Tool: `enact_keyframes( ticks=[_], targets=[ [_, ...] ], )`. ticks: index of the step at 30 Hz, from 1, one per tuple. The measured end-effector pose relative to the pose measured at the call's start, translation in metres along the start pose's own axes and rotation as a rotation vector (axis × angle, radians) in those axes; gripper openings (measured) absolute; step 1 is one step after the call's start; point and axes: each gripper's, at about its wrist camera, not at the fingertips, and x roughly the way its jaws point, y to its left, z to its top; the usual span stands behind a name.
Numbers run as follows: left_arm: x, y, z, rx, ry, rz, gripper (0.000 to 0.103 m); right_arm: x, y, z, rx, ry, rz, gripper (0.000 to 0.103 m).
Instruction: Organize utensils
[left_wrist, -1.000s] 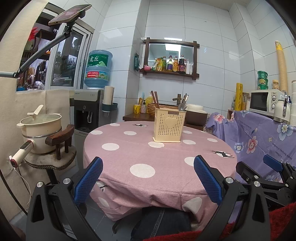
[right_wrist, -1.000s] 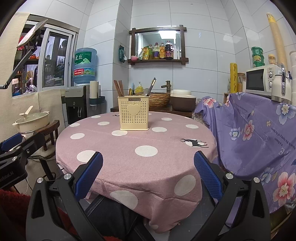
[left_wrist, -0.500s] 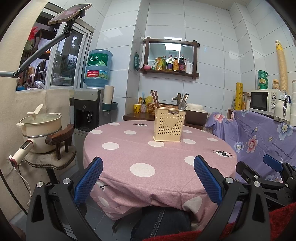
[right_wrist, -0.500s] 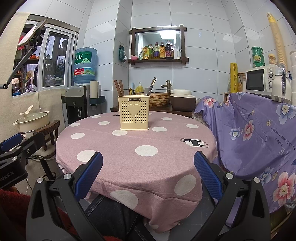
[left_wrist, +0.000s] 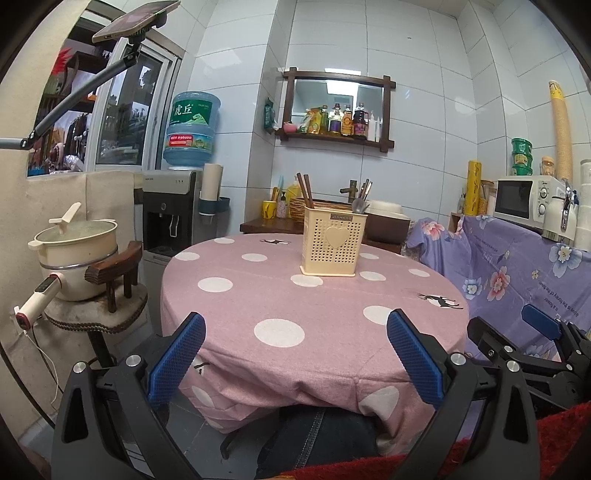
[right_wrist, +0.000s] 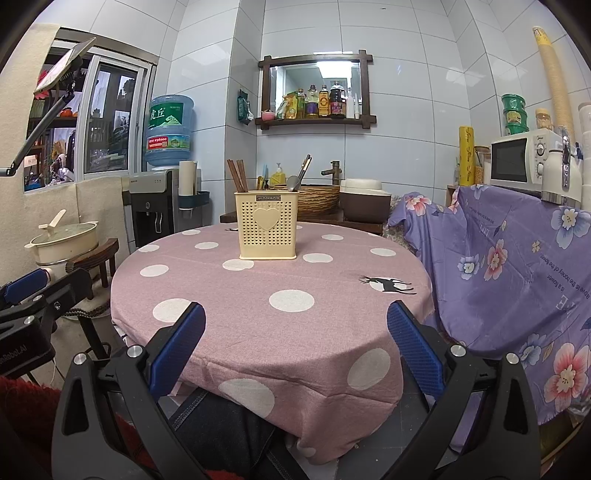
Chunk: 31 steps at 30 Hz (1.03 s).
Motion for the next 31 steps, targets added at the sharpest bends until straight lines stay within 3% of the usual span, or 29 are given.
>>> enact_keyframes(
  ticks=[31],
  targets=[
    [0.0011, 0.0001, -0.0038, 0.003, 0.021, 0.000, 0.098, 0.0007, -0.0008, -0.0009, 0.001, 0.004, 0.001, 0.097]
  ],
)
